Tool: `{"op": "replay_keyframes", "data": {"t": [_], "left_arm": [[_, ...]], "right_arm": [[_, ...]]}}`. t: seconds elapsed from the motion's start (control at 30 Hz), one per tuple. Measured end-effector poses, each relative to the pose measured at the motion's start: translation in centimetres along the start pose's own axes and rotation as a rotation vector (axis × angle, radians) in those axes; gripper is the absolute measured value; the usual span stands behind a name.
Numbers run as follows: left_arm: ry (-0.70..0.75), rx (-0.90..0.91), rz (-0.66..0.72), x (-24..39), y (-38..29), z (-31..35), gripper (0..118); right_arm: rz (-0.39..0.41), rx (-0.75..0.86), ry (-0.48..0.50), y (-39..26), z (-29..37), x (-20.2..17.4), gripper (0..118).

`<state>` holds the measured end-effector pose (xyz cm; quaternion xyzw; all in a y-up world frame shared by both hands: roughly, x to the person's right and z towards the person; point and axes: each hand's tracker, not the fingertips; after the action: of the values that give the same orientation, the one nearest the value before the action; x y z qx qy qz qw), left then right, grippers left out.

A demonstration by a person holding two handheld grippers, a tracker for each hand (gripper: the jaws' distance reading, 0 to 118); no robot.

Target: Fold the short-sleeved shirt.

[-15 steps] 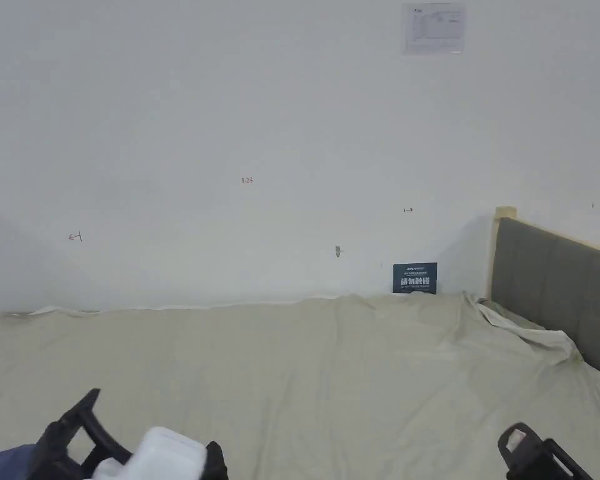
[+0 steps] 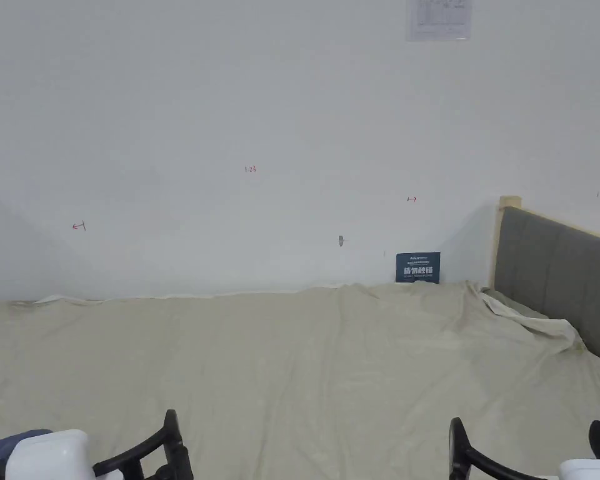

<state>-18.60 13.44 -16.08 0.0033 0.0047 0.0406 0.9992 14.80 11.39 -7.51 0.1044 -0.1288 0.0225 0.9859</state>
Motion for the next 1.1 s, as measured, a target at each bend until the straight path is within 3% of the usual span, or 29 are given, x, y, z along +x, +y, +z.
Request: {"op": "replay_keyframes", "data": {"t": [0.2,1.1], "left_arm": [[-0.015,0.001,-0.084,1.1,-0.4,0.4,118],[-0.002,-0.015,-0.101,1.0,0.0,1.0,118]], "right_arm": [[0.006,-0.025,-0.005,-0.1,-0.2,-0.1,118],[-0.011,-0.055,0.068,0.5,0.3,-1.0,118]]}}
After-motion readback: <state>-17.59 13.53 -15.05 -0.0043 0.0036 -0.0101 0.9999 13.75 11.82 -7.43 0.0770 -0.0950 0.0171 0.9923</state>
